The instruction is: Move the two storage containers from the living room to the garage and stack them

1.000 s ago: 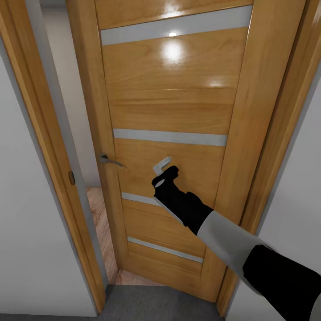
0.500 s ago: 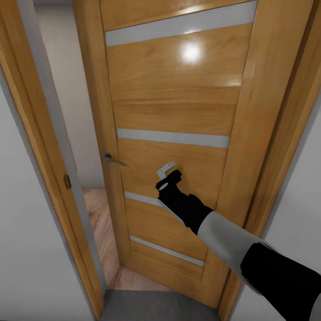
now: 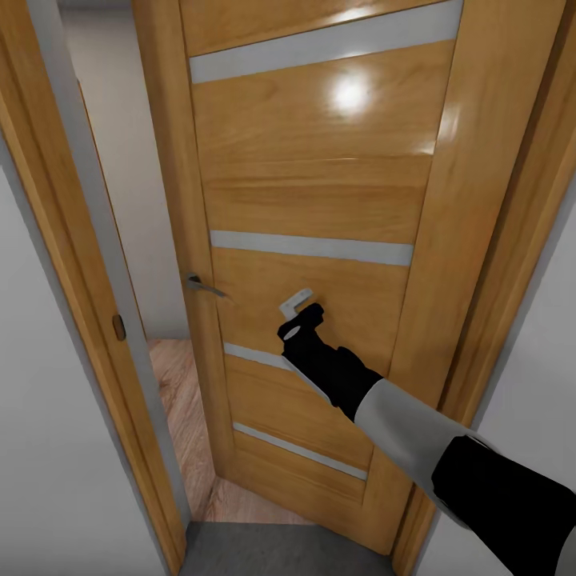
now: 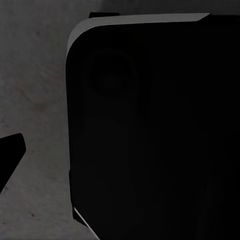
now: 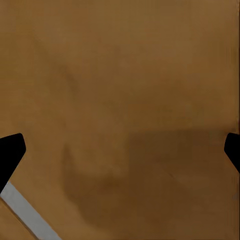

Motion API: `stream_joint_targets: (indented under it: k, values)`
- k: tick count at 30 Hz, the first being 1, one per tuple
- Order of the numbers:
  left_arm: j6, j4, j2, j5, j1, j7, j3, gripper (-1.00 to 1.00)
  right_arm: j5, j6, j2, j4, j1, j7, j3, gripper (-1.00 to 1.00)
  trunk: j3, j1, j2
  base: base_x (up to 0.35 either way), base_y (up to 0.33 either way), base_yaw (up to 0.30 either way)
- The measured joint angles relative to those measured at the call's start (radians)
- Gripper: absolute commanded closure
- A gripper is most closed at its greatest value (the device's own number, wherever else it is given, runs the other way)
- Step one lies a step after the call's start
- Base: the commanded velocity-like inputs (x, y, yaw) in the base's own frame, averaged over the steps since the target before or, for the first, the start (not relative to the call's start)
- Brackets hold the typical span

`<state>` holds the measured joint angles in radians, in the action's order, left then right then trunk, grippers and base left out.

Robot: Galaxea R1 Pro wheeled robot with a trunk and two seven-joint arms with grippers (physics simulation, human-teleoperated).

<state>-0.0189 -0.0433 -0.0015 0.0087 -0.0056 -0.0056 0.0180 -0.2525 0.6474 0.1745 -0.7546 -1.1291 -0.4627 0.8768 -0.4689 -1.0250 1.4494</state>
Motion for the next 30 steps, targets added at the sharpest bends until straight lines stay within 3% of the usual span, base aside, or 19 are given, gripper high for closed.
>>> stream_joint_targets:
  k: [5, 8, 19, 20, 22, 30]
  values:
    - [0.000, 0.000, 0.000, 0.000, 0.000, 0.000, 0.000, -1.00, -0.022, 0.037, 0.000, -0.159, 0.001, 0.055, 0.001, -1.00, 0.000, 0.000, 0.000, 0.000, 0.000, 0.000]
    - [0.001, 0.000, 0.000, 0.000, 0.000, 0.001, 0.000, -1.00, -0.050, 0.051, 0.000, -0.185, 0.001, 0.090, 0.002, -1.00, 0.000, 0.000, 0.000, 0.000, 0.000, 0.000]
    - [0.001, 0.000, -0.002, 0.000, 0.000, -0.001, 0.000, -1.00, -0.065, 0.055, 0.000, -0.191, 0.001, 0.102, 0.003, -1.00, 0.000, 0.001, 0.000, 0.233, 0.000, 0.000]
    - [0.001, 0.000, -0.001, 0.000, 0.000, -0.001, 0.000, -1.00, -0.081, 0.052, 0.000, -0.194, 0.002, 0.105, 0.003, -1.00, 0.000, 0.001, 0.001, 0.315, 0.000, 0.000]
    - [0.001, 0.000, -0.001, 0.000, 0.000, -0.001, 0.000, -1.00, -0.071, 0.053, 0.000, -0.191, 0.002, 0.103, 0.003, -1.00, 0.000, 0.001, 0.000, 0.243, 0.000, 0.000]
    - [0.001, 0.000, 0.000, 0.000, 0.000, -0.001, 0.000, -1.00, -0.070, 0.052, 0.000, -0.187, 0.001, 0.103, 0.005, -1.00, 0.000, 0.000, 0.000, 0.044, 0.000, 0.000]
